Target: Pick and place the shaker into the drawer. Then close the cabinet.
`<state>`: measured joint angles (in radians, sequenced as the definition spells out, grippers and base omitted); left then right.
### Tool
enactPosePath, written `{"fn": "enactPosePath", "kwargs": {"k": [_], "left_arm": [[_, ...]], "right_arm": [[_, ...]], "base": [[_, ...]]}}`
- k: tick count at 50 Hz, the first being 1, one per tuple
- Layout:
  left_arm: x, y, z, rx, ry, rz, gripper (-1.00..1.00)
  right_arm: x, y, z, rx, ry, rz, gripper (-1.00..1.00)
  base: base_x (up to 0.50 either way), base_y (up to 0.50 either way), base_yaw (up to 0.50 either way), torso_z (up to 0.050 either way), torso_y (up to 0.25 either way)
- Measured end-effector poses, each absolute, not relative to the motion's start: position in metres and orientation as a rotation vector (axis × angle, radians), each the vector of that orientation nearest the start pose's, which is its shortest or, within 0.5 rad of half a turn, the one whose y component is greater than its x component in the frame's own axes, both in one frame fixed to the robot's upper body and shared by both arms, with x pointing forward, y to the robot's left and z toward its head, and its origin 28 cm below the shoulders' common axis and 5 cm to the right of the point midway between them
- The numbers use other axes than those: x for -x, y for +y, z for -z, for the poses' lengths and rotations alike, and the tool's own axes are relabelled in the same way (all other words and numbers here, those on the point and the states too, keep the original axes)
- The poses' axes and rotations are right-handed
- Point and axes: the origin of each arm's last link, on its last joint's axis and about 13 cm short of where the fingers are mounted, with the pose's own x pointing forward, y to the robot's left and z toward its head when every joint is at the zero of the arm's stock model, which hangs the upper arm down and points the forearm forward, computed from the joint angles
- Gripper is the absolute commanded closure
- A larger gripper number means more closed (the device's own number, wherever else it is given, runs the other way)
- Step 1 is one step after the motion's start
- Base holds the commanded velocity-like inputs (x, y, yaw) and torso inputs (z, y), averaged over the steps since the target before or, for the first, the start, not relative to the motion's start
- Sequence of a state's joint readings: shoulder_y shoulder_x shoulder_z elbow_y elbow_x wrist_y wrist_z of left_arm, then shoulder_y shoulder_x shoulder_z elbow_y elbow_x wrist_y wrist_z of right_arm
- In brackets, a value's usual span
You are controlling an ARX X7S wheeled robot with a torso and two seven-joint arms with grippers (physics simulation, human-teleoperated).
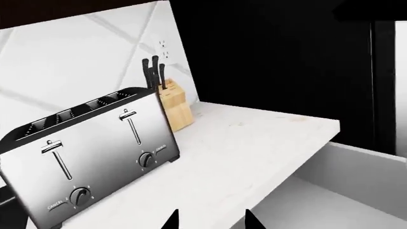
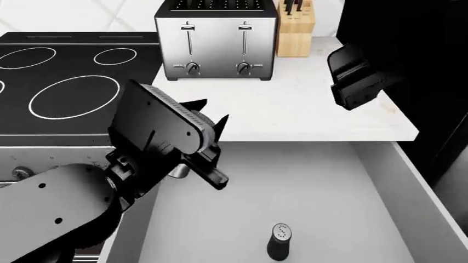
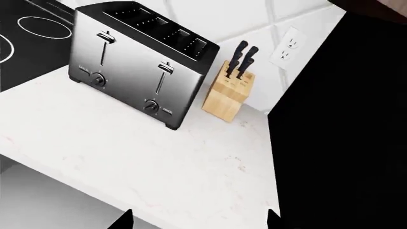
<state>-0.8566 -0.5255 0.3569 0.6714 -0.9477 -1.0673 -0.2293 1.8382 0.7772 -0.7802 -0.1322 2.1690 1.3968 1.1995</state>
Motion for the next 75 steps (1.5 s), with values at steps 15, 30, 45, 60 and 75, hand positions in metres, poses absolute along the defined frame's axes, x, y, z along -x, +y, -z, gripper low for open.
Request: {"fn": "enactPosePath", "kwargs": {"k": [15, 30, 45, 60, 75], "left_arm": [[-0.268, 0.191, -0.182, -0.465, -0.022, 0.597, 1.0], [-0.279, 0.189, -0.115, -0.623, 0.078, 0.627, 1.0], [-0.289, 0.191, -0.068, -0.727, 0.156, 0.638, 1.0], [-0.291, 0.189, -0.071, -0.704, 0.162, 0.628, -1.0], [-0.264, 0.202, -0.181, -0.331, -0.062, 0.552, -1.0]], "right_arm": [[-0.166, -0.125, -0.424, 0.489, 0.039, -0.104, -1.0], [-0.147, -0.115, -0.435, 0.504, -0.052, -0.096, -1.0], [-0.144, -0.109, -0.433, 0.506, -0.064, -0.098, -1.0], [-0.143, -0.108, -0.43, 0.508, -0.053, -0.099, -1.0], [-0.145, -0.107, -0.424, 0.493, -0.062, -0.124, -1.0]], "base": [[0.0, 0.0, 0.0, 0.0, 0.0], [0.0, 0.0, 0.0, 0.0, 0.0], [0.0, 0.0, 0.0, 0.0, 0.0], [0.0, 0.0, 0.0, 0.0, 0.0], [0.0, 0.0, 0.0, 0.0, 0.0]]}}
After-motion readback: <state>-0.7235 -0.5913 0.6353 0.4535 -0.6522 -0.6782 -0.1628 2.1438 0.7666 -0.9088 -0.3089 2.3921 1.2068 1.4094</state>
